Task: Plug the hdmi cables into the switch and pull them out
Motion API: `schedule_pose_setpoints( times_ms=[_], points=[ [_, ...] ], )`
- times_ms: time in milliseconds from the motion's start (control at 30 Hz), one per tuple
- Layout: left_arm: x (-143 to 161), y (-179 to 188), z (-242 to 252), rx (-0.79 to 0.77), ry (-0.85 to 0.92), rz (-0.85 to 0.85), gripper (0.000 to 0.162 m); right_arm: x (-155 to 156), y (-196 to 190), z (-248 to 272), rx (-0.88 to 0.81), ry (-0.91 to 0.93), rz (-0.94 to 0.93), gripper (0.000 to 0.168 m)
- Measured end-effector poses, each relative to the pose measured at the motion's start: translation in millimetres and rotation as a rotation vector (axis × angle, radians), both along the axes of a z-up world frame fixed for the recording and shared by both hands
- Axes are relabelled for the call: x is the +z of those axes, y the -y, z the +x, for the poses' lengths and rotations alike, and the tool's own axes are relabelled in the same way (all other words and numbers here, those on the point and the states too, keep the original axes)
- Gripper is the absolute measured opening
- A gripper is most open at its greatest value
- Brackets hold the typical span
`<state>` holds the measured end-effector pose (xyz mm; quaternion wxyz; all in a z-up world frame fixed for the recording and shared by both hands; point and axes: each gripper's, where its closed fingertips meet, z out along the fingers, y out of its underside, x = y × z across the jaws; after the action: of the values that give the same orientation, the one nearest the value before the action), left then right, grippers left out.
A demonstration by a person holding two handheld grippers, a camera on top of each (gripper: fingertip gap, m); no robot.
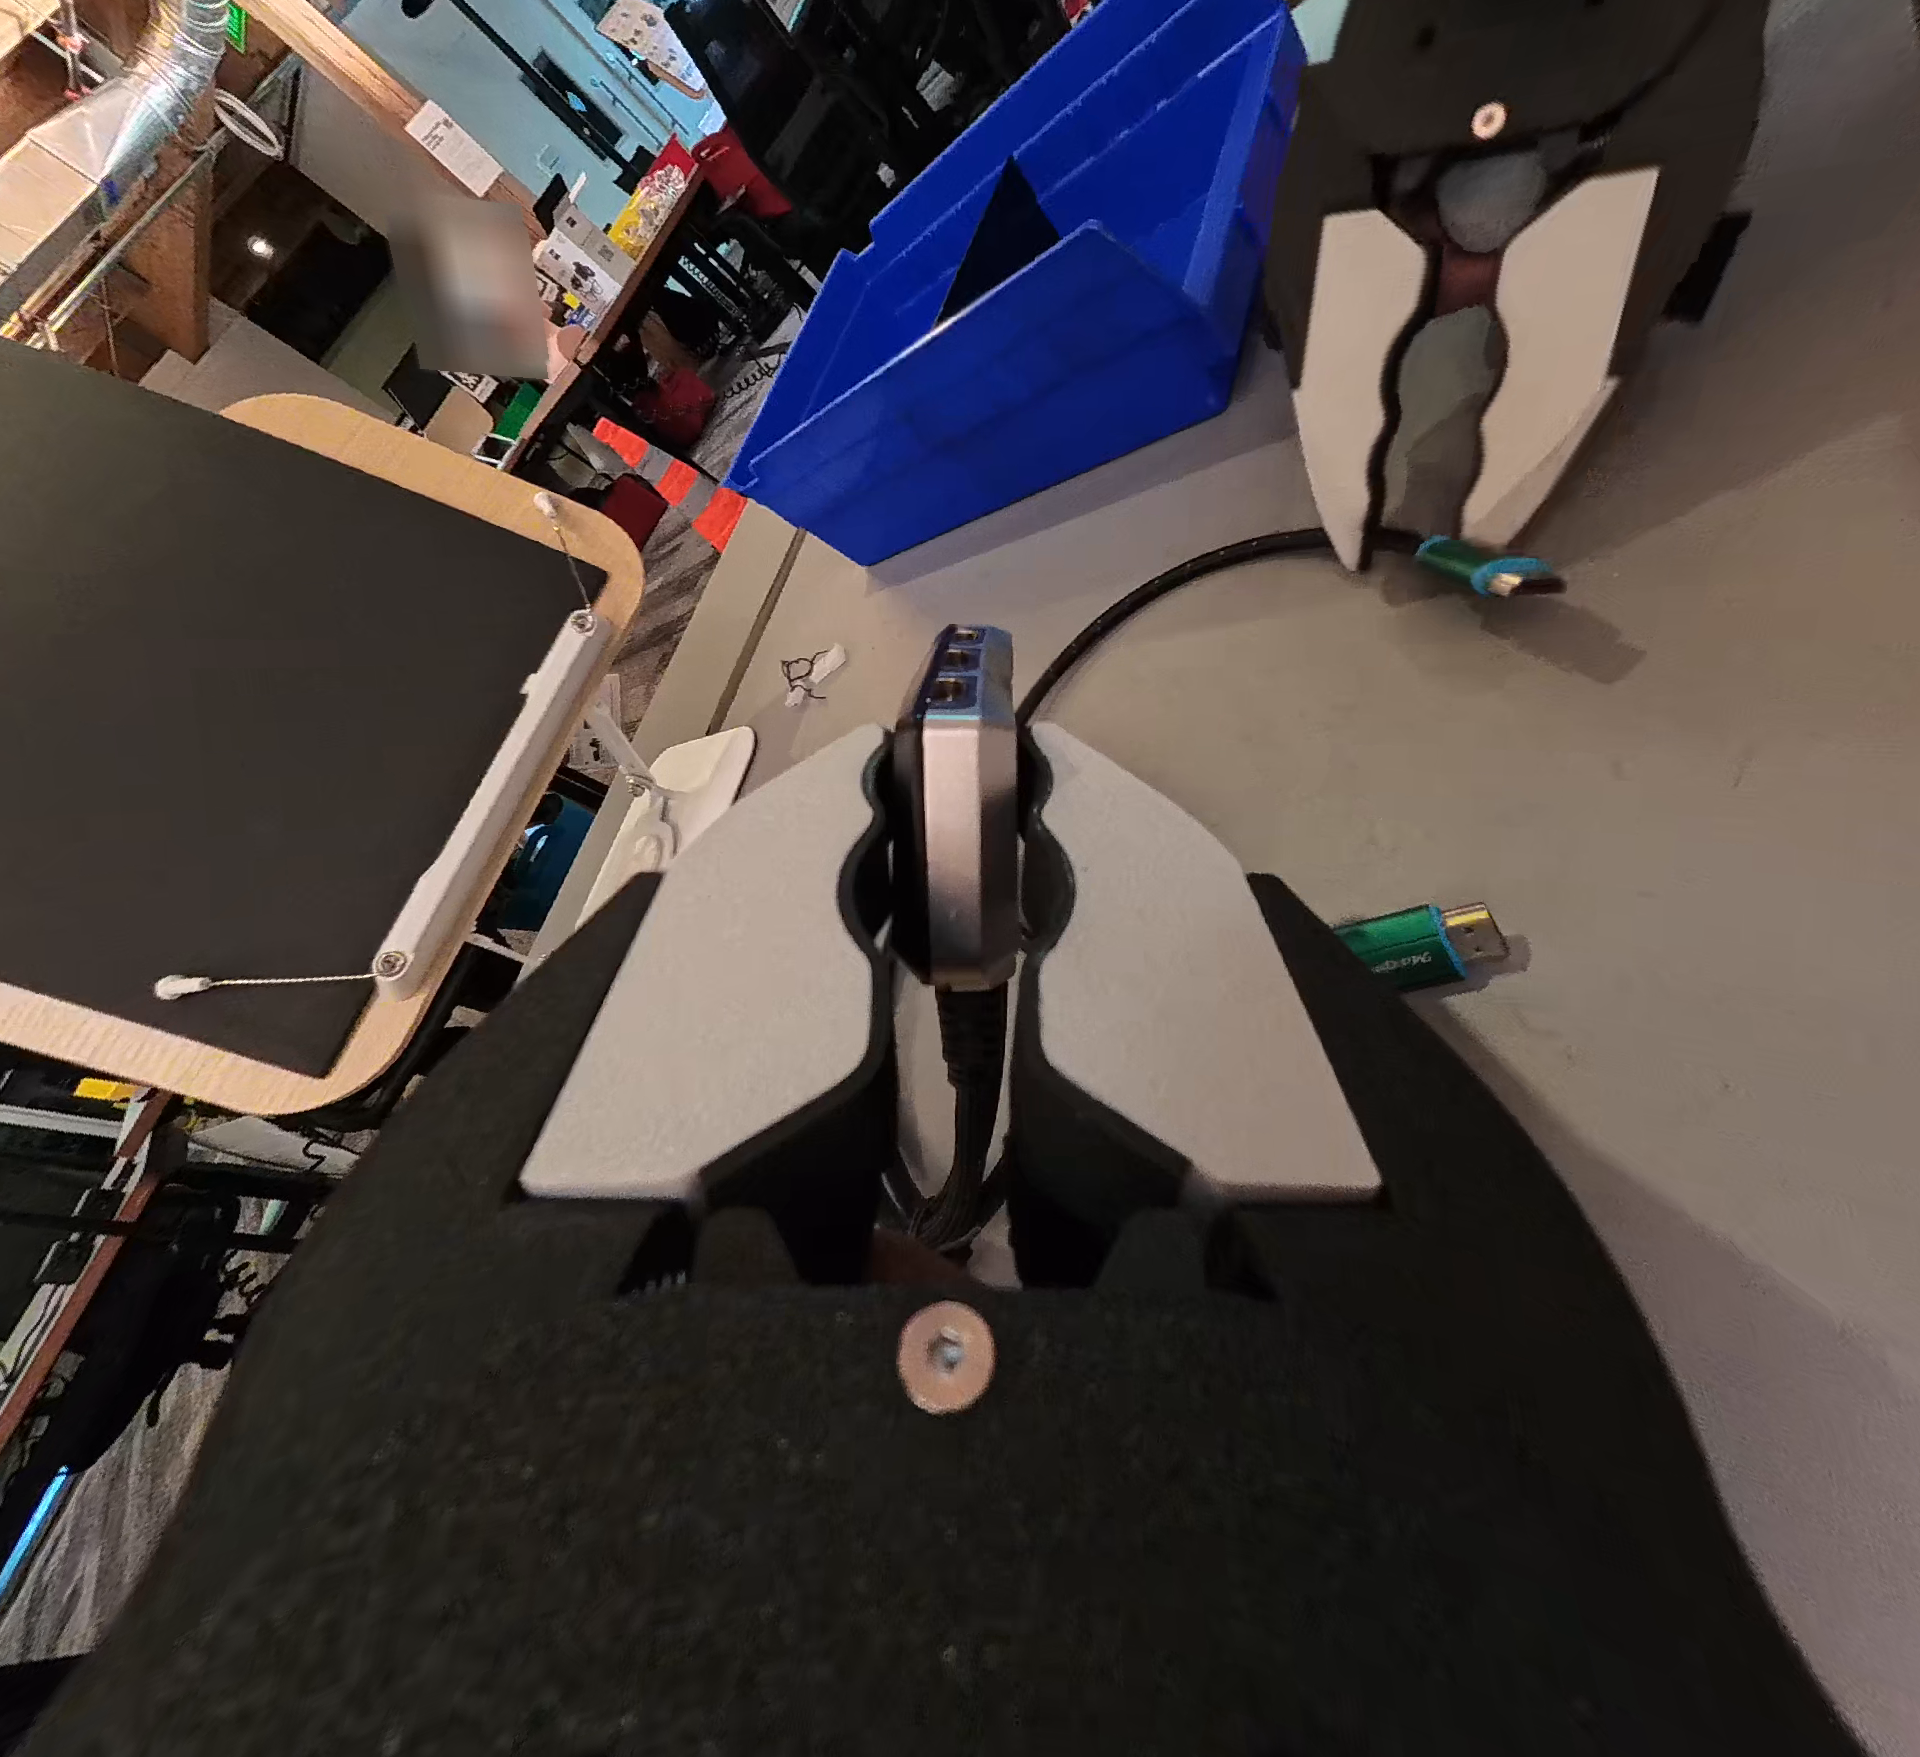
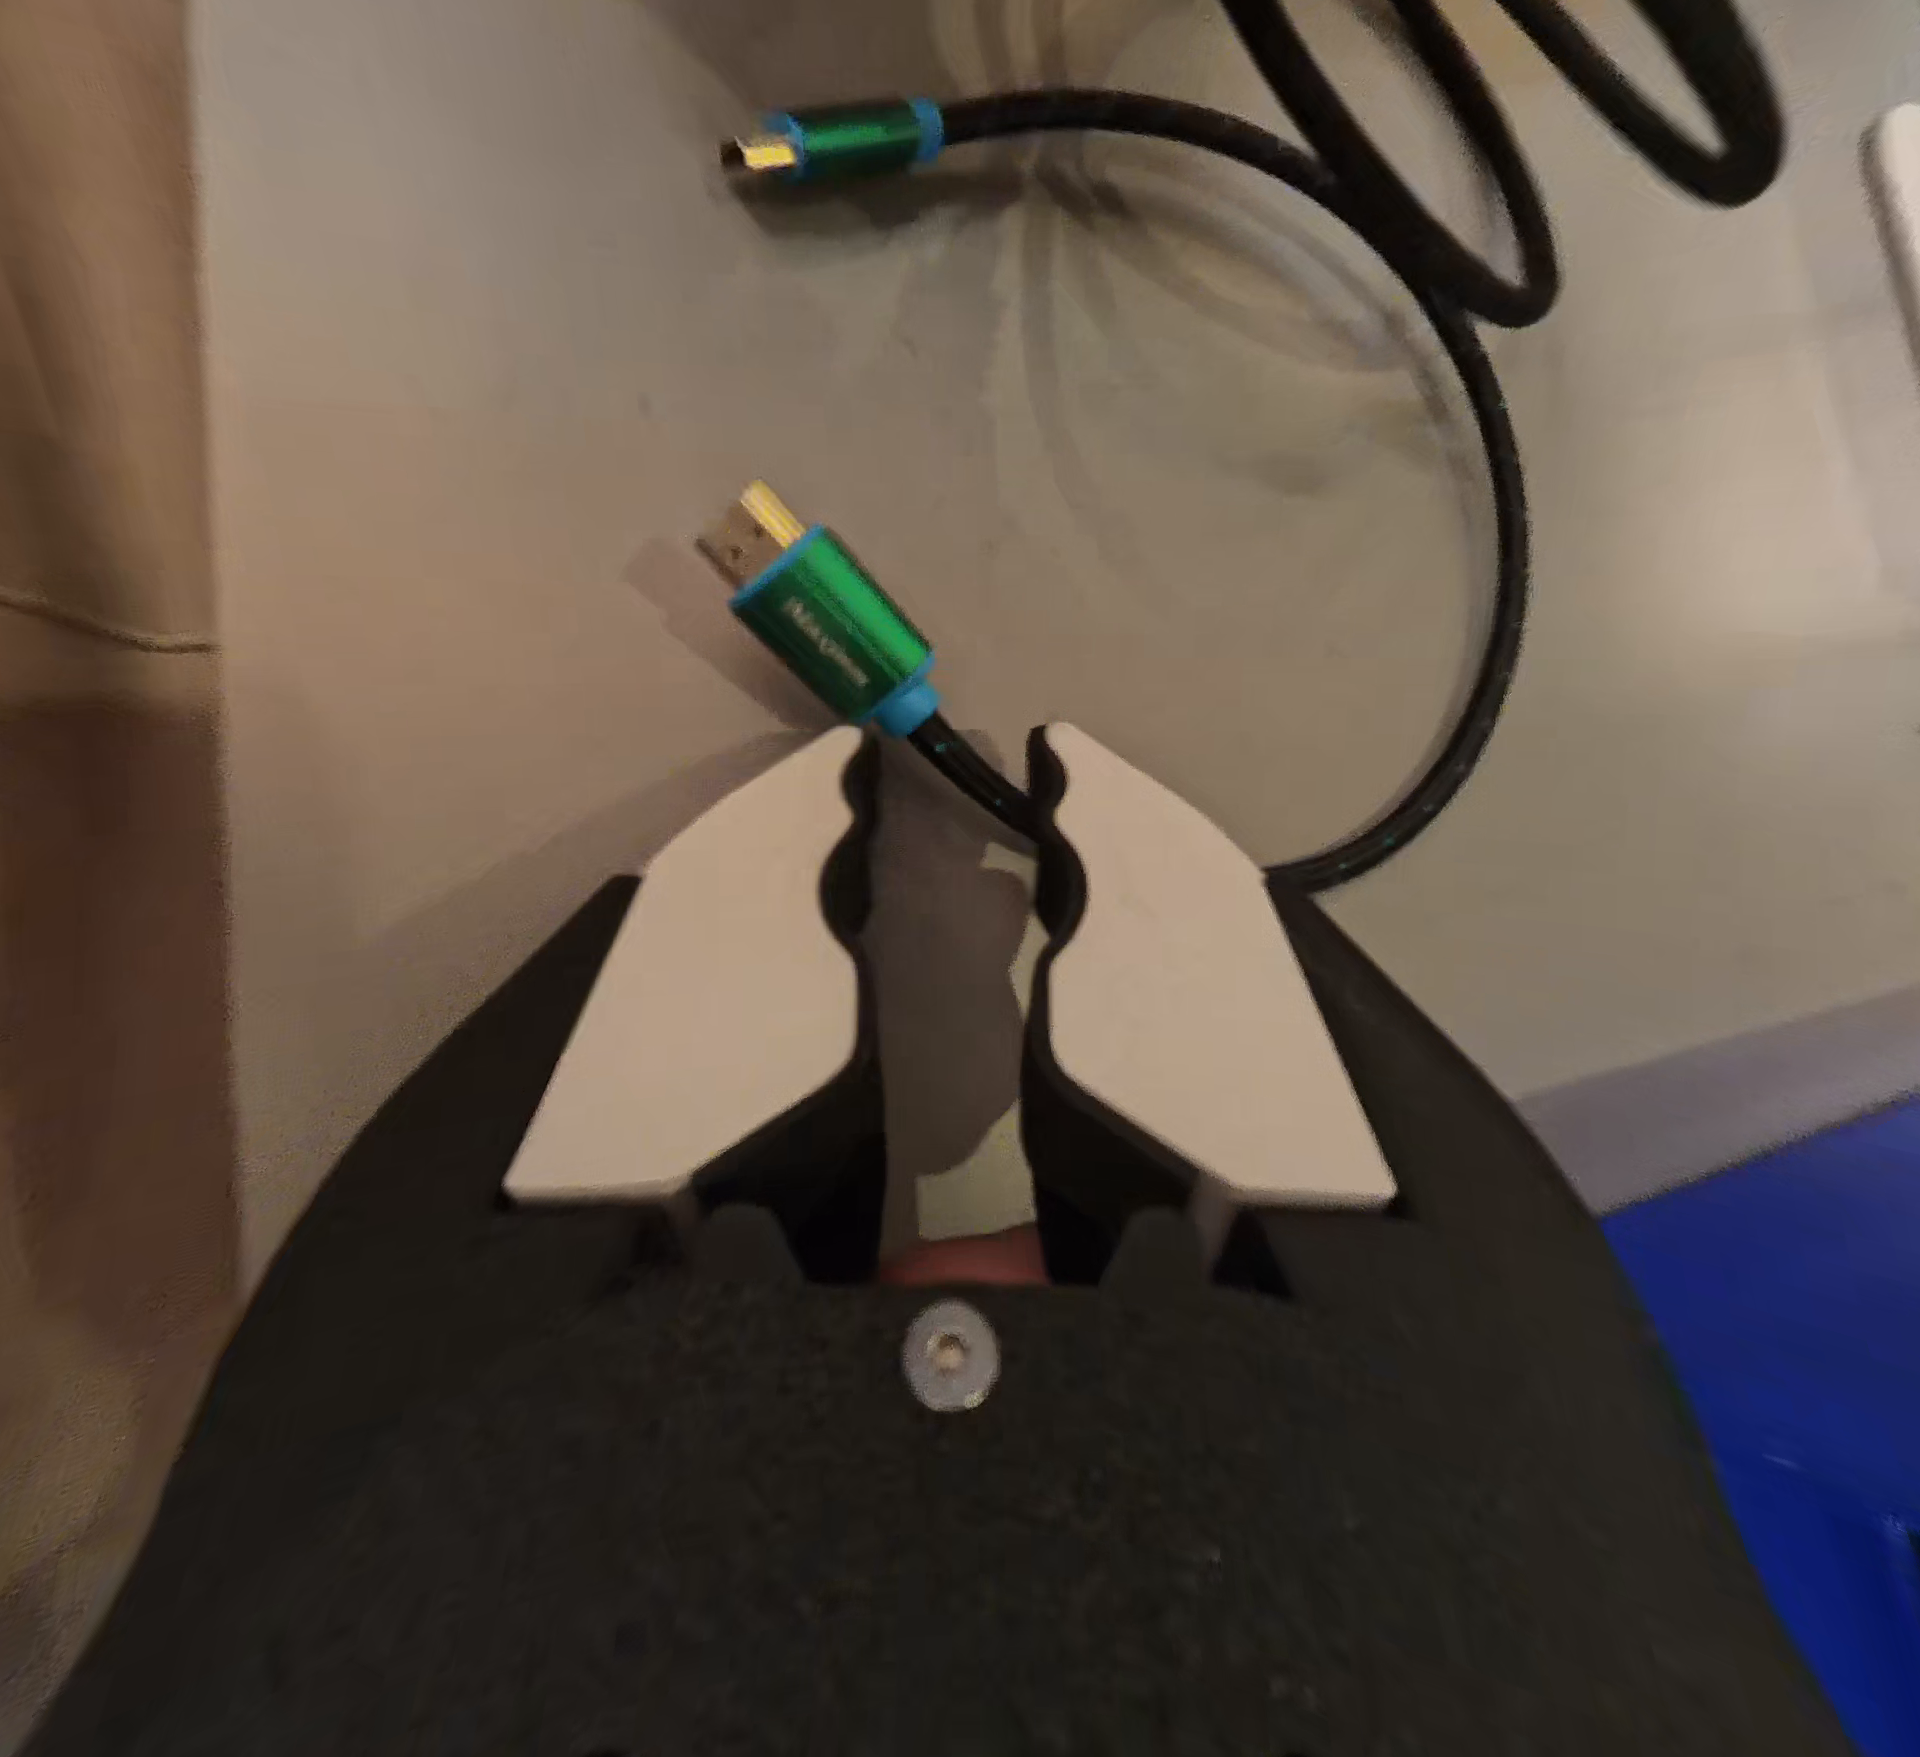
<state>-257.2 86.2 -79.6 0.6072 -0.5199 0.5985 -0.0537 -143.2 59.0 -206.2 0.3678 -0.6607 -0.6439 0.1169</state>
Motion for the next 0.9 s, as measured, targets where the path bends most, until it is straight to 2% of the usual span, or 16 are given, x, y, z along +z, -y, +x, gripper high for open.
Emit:
schedule_pose_setpoints(
  times_ms=[100, 200, 500, 567, 633, 767, 833, 900],
  points=[
    [4, -2, -3, 0.015, 0.012, 0.010, 0.020, 2, -4, -1, 0.012, 0.047, 0.119, 0.012],
    [8, -6, -7, 0.046, 0.019, 0.032, 0.020, 27, -1, -4, 0.002, -0.023, 0.192, 0.008],
    [27, -21, -23, 0.127, 0.117, 0.048, 0.020, 175, 29, 16, -0.049, -0.413, 0.380, 0.005],
    [27, -21, -22, 0.123, 0.115, 0.045, 0.020, 207, 39, 18, -0.030, -0.556, 0.346, 0.005],
    [26, -21, -21, 0.123, 0.108, 0.053, 0.020, 226, 42, 22, -0.021, -0.691, 0.275, 0.005],
    [25, -19, -18, 0.113, 0.100, 0.051, 0.020, 222, 25, 31, -0.057, -0.919, -0.009, 0.005],
    [26, -19, -18, 0.115, 0.100, 0.053, 0.020, 207, 15, 30, -0.080, -0.975, -0.146, 0.005],
    [26, -19, -18, 0.113, 0.100, 0.048, 0.020, 191, 9, 25, -0.096, -0.969, -0.206, 0.006]
  ],
)
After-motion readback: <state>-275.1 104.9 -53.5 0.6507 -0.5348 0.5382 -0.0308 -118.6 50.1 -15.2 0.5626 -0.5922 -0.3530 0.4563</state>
